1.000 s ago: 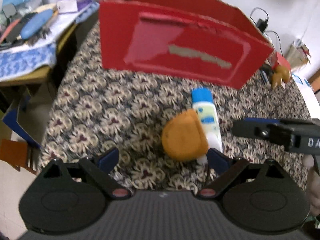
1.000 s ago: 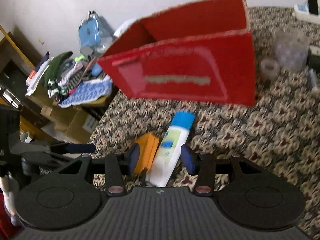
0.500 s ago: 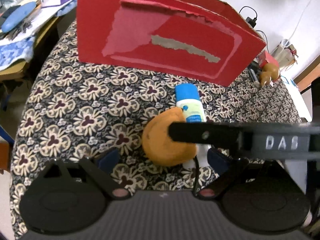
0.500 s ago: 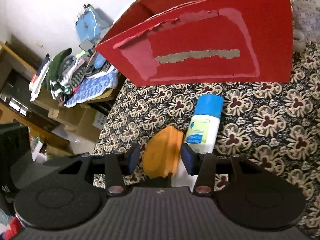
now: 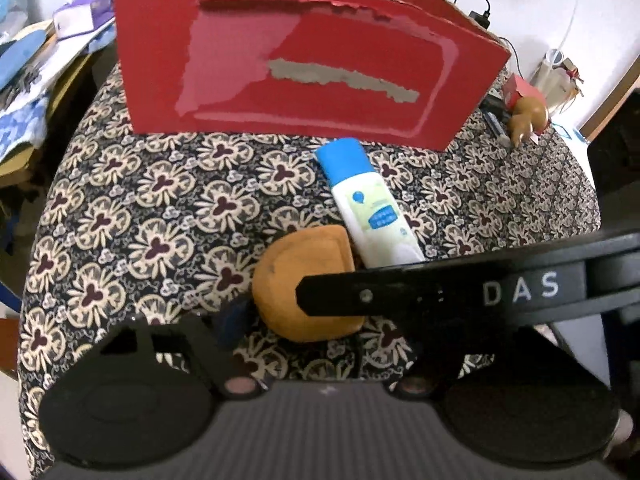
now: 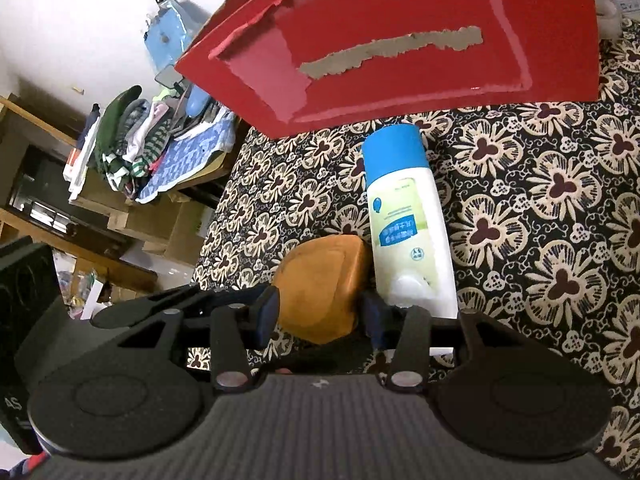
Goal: Organize rigid objects
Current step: 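Grasp the orange pad with the right gripper, then lift the orange pad and carry it into the red box, then open the right gripper to release the orange pad in the box, then withdraw the right gripper and move it to the white lotion bottle, then close the right gripper around the white lotion bottle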
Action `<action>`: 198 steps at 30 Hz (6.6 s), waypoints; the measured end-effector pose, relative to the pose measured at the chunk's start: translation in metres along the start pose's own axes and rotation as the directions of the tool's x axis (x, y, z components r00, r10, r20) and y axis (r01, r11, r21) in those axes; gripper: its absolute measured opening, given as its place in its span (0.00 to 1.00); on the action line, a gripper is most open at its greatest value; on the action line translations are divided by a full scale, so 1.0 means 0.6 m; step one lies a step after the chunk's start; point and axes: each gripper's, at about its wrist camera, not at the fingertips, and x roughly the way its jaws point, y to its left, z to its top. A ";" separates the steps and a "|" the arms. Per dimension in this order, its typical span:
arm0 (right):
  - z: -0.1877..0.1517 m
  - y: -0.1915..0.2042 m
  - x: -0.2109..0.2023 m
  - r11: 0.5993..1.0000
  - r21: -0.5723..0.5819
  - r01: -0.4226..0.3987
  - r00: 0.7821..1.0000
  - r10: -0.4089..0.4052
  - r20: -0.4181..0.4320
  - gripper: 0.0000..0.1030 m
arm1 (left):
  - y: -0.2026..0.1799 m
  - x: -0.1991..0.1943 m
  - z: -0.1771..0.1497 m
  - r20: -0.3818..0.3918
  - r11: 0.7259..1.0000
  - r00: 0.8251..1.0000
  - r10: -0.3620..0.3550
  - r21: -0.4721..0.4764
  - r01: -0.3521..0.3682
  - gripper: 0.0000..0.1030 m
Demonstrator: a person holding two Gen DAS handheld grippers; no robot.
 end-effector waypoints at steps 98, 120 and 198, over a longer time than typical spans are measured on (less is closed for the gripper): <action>0.304 -0.022 0.001 0.999 -0.022 0.028 0.996 -0.026 0.090 0.15 | -0.014 0.063 0.300 0.105 0.946 0.944 0.314 0.054 -0.320 0.62; 0.161 0.037 -0.156 0.986 -0.096 0.133 0.933 -0.092 0.349 0.15 | -0.058 -0.079 0.213 0.173 0.923 0.910 0.376 0.013 -0.384 0.77; -0.041 -0.059 -0.143 0.974 0.088 0.209 0.975 -0.215 0.063 0.29 | -0.122 0.007 -0.001 -0.184 0.943 0.929 0.322 -0.028 -0.333 0.96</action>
